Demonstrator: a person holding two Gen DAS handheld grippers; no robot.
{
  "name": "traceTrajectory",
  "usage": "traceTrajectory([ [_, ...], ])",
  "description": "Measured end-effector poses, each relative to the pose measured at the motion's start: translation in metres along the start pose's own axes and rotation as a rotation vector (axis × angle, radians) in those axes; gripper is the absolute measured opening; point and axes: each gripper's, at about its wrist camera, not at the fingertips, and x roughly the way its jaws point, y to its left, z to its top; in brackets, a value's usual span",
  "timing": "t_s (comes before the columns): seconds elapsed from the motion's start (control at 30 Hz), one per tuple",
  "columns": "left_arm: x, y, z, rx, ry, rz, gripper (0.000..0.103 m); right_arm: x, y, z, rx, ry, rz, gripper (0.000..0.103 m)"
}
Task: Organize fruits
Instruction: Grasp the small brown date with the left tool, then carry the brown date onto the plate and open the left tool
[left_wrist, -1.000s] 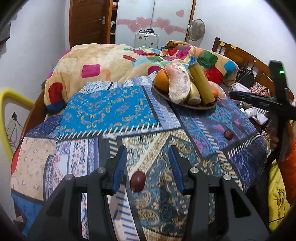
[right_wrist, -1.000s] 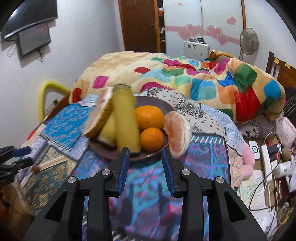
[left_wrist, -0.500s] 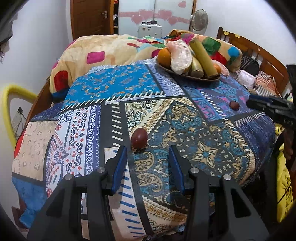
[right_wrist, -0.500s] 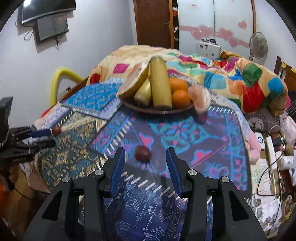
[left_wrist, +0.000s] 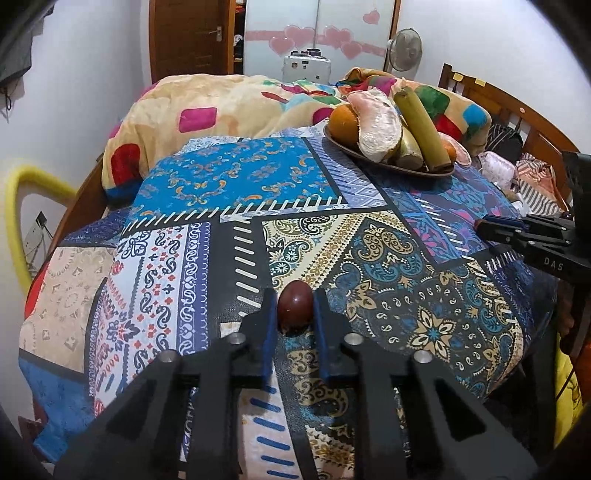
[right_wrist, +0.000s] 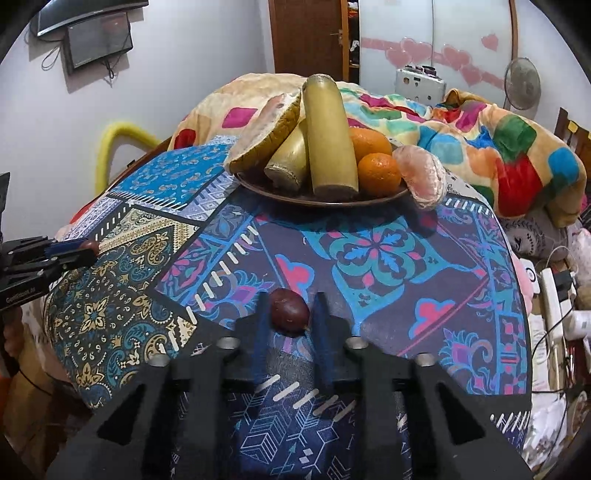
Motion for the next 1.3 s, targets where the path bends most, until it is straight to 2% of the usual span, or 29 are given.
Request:
traceTrajectory([
  [0.37,-0.013,-0.016,0.015,0.025,-0.032,-0.031,0.017,-0.027,0.002,0.006,-0.011,-0.067,0.001,0.015],
  [0.73,-0.015,-0.054,0.077,0.071,-0.123,-0.083,0.017,-0.048,-0.019,0.040,0.004,-0.172,-0.024,0.015],
  [0.93,-0.001,-0.074,0.116,0.102,-0.168,-0.084,0.017,-0.047,-0.037,0.059,0.020,-0.217,-0.038,0.015],
  [1.07,0.014,-0.083,0.139,0.106,-0.165,-0.093,0.017,-0.038,-0.050,0.073,0.041,-0.232,-0.038,0.015],
  [1.3,0.041,-0.095,0.173,0.131,-0.150,-0.092,0.017,-0.009,-0.069,0.089,0.057,-0.201,-0.026,0.015],
])
